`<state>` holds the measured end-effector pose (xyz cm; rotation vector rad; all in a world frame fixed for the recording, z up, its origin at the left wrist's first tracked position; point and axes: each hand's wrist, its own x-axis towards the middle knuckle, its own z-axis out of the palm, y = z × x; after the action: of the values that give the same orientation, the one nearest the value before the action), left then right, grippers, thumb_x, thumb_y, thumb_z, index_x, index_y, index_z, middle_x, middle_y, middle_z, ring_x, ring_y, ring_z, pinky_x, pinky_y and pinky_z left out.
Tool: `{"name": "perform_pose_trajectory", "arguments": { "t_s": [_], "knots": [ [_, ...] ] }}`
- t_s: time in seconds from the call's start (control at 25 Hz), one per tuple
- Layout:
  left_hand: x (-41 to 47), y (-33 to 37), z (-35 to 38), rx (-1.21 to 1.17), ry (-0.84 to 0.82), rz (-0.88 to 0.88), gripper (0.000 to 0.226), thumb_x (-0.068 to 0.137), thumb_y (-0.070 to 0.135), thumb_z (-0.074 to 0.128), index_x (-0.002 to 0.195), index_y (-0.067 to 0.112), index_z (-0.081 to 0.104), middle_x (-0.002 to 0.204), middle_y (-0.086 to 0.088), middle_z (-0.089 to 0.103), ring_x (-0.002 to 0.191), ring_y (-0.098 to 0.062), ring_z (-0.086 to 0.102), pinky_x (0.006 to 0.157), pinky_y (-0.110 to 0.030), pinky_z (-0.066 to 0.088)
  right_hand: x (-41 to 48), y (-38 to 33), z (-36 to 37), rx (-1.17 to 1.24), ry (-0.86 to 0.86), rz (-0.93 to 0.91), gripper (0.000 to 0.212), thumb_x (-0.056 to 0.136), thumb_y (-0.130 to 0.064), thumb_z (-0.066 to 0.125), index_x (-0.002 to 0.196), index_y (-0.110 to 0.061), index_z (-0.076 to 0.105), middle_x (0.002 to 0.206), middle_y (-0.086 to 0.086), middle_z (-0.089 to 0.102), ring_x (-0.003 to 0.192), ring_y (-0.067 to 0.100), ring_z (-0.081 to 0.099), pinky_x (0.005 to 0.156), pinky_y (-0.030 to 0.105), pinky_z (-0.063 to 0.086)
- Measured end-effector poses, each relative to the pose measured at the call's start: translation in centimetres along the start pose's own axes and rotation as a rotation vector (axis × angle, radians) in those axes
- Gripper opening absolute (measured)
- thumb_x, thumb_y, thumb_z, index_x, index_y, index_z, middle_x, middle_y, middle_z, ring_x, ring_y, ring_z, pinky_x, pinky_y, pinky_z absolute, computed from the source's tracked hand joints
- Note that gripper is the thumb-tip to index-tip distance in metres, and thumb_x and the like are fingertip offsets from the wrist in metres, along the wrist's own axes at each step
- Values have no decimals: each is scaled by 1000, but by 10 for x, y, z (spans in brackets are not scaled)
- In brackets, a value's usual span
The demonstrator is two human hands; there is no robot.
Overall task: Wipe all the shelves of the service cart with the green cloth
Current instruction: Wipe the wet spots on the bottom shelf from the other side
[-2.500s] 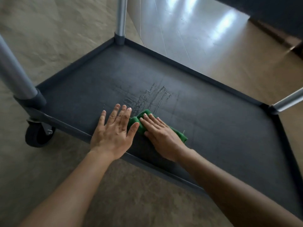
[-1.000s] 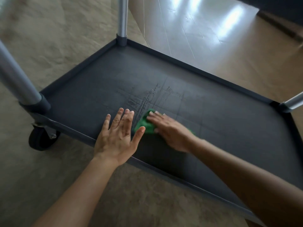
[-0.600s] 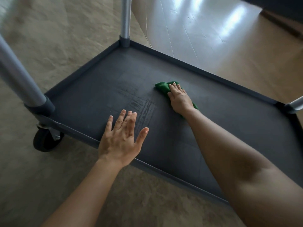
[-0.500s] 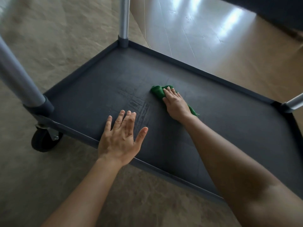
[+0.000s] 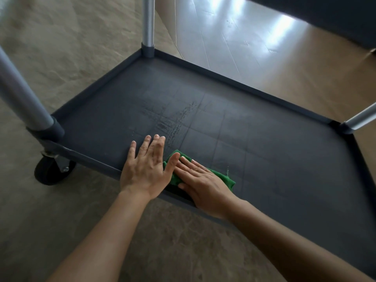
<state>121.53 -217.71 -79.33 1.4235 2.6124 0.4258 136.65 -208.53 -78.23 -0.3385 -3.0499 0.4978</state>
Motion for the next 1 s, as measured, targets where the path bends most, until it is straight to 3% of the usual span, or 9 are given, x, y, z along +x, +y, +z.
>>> {"name": "perform_pose_trajectory", "arguments": {
  "t_s": [0.2,0.48,0.56,0.68,0.76,0.88,1.0],
  "knots": [
    [-20,17,1,3,-1,-12,89,81,69,-18,152,21,6,161,3,7,148,-13,0,119,-43,-6,-23,2,-4,6,-44,-25,54,101,-30,39,145,-20,11,154,-5,11,145,10,4,119,26,4],
    [-40,47,11,-24,-31,10,91,80,66,-19,153,19,8,161,-1,5,148,-16,-2,119,-44,-6,-59,14,-6,-23,-31,-6,52,99,-32,37,145,-22,16,154,-7,15,144,8,9,119,30,11],
    [-41,48,7,-58,-25,52,88,84,63,-16,152,17,15,160,-3,15,148,-17,7,119,-41,4,-64,17,-8,-6,-33,-7,51,99,-32,37,146,-22,18,154,-7,17,144,7,9,119,30,11],
    [-31,18,-10,-82,46,146,69,97,52,10,139,9,44,142,-11,49,134,-24,42,105,-39,32,-64,17,-12,57,-31,10,48,100,-32,34,145,-22,20,152,-8,22,144,3,9,119,28,10],
    [-22,-15,-18,-16,90,183,68,94,48,17,132,4,53,137,-15,53,132,-28,46,102,-42,36,-55,10,-10,87,-32,-1,48,100,-30,35,145,-20,24,152,-8,24,144,3,9,119,27,8],
    [-16,-46,-22,63,87,148,70,94,48,12,141,8,45,150,-11,38,143,-23,27,112,-43,23,-29,-12,0,100,-52,-83,47,101,-28,38,145,-15,33,152,-2,26,145,10,11,119,27,6],
    [-14,-52,-18,24,4,90,69,95,57,-1,153,22,12,161,4,5,146,-8,-9,119,-33,-1,-5,-20,5,84,-91,-162,47,102,-28,39,146,-14,32,154,0,25,145,10,11,119,26,4]
  ]
}}
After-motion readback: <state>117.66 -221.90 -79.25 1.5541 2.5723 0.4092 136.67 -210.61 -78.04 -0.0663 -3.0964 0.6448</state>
